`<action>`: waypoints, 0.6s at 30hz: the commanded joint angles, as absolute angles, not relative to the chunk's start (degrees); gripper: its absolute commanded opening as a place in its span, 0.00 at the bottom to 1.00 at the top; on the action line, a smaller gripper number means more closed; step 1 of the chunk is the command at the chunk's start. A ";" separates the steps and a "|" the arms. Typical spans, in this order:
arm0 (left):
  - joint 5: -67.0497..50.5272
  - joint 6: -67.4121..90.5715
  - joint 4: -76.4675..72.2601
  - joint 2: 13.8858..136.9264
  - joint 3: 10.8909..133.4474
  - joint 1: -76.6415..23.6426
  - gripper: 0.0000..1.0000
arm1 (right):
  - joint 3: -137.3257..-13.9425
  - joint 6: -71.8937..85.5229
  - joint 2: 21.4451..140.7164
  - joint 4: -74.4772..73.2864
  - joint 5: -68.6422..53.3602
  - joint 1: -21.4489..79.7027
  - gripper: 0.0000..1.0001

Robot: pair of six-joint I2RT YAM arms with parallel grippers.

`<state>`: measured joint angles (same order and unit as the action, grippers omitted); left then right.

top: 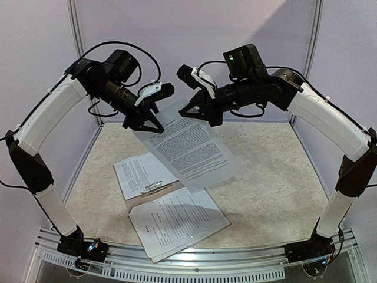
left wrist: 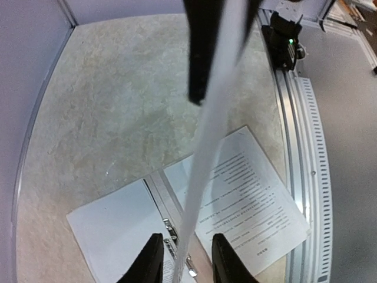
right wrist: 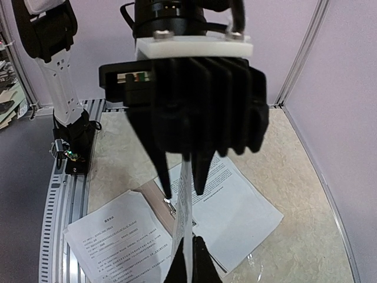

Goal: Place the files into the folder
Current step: Pass from the right arm to the left

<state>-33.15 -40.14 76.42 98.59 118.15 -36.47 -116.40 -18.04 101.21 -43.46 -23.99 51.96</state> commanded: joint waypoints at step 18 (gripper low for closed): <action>-32.60 -24.23 83.38 98.81 135.16 -27.93 0.00 | -74.60 10.91 81.69 0.74 -20.07 31.83 0.99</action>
